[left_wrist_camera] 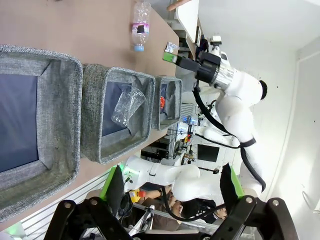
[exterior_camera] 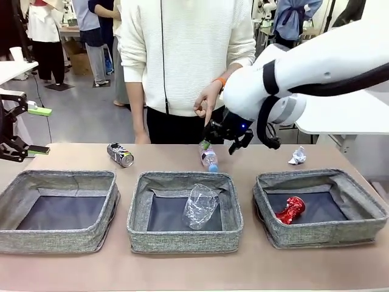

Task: Sort the waste into the appropriate baskets.
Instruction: Pick up the waste item pointed out by the person.

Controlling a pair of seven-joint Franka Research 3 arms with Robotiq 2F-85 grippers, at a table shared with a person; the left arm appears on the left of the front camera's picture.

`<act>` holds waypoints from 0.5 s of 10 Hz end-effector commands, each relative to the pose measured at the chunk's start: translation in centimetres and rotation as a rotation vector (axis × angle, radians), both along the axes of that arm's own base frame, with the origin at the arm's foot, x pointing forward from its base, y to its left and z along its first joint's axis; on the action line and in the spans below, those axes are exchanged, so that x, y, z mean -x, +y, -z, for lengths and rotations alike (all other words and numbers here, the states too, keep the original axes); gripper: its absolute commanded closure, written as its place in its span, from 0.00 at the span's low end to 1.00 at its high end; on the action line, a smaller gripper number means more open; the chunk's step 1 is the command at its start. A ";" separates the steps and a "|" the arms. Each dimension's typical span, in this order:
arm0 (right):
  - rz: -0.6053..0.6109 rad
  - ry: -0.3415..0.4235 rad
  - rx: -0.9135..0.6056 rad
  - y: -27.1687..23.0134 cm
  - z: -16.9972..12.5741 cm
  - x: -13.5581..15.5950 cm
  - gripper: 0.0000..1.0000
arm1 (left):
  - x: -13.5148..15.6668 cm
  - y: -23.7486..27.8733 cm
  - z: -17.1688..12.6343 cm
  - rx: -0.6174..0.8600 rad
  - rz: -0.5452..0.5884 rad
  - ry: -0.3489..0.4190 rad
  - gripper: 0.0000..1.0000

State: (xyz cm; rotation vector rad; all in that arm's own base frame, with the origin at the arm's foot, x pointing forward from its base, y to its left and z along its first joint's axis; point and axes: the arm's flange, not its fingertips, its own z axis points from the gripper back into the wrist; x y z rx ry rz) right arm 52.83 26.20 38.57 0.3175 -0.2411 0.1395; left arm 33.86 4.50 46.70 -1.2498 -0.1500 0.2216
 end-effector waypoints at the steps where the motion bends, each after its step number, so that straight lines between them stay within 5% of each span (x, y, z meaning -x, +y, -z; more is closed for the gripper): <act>1: 0.024 -0.063 0.037 2.4 1.1 -3.3 0.00 | 0.2 0.3 0.0 -0.006 0.017 -0.014 0.00; 5: 0.095 -0.145 0.087 3.9 6.0 -5.6 0.00 | 0.2 0.3 0.0 -0.006 0.017 -0.014 0.00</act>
